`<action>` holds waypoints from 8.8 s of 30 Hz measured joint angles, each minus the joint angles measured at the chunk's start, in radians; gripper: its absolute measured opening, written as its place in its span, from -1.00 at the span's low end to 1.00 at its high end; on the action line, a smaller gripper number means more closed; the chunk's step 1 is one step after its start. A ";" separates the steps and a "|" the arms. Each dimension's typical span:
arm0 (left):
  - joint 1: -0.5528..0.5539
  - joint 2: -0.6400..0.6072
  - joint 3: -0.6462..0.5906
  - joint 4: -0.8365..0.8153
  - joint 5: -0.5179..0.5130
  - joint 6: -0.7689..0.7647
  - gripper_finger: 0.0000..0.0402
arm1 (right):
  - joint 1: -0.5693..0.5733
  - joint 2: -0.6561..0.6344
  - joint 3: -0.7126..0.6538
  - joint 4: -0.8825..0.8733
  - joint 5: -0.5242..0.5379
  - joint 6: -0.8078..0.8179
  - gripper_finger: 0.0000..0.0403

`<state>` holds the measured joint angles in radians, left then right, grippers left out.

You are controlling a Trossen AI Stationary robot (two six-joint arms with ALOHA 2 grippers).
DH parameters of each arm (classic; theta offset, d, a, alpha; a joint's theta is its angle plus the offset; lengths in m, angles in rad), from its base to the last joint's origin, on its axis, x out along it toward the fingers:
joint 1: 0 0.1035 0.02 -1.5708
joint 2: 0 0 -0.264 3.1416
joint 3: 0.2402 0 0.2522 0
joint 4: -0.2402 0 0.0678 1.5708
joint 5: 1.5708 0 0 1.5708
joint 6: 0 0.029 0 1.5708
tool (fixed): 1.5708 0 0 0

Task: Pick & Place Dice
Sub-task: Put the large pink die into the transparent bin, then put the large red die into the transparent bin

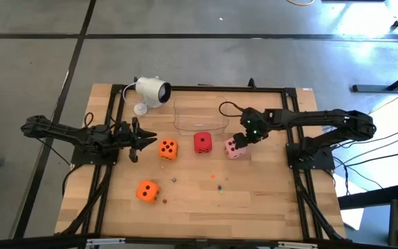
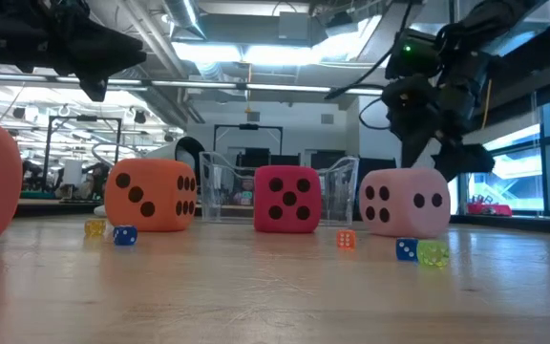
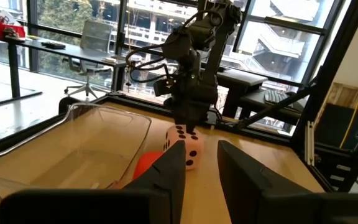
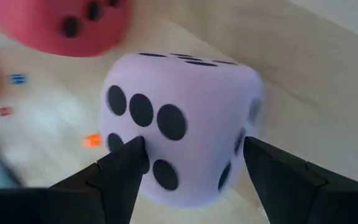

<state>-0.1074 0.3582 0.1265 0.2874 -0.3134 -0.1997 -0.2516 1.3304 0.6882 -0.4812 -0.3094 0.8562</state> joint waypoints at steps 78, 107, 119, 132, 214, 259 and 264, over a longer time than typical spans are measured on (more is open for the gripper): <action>0.000 0.000 0.000 0.000 -0.060 -0.050 -0.56 | -0.020 0.182 0.206 0.432 0.591 -0.816 -0.27; 0.000 0.000 0.000 0.000 -0.059 -0.051 -0.56 | -0.020 0.182 0.206 0.418 0.579 -0.758 -0.10; 0.000 0.000 0.000 0.000 -0.059 -0.051 -0.56 | -0.020 0.182 0.206 0.419 0.578 -0.701 -0.10; 0.000 0.000 0.000 -0.001 -0.059 -0.051 -0.56 | -0.002 0.182 0.212 0.428 0.553 -0.699 -0.10; 0.263 0.649 0.518 -0.194 0.204 -0.189 -0.56 | 0.389 0.162 0.303 0.008 0.820 -0.536 -0.10; 0.299 0.860 0.518 -0.071 0.471 -0.886 -0.99 | 0.212 -0.251 0.303 0.094 0.421 -0.235 -0.10; 0.307 0.860 0.518 -0.072 0.495 -0.971 -0.99 | 0.208 -0.206 0.303 0.102 0.385 -0.145 -0.10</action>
<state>0.1999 1.2182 0.6445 0.2159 0.1820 -1.1704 -0.0440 1.1241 0.9916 -0.3795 0.0755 0.7114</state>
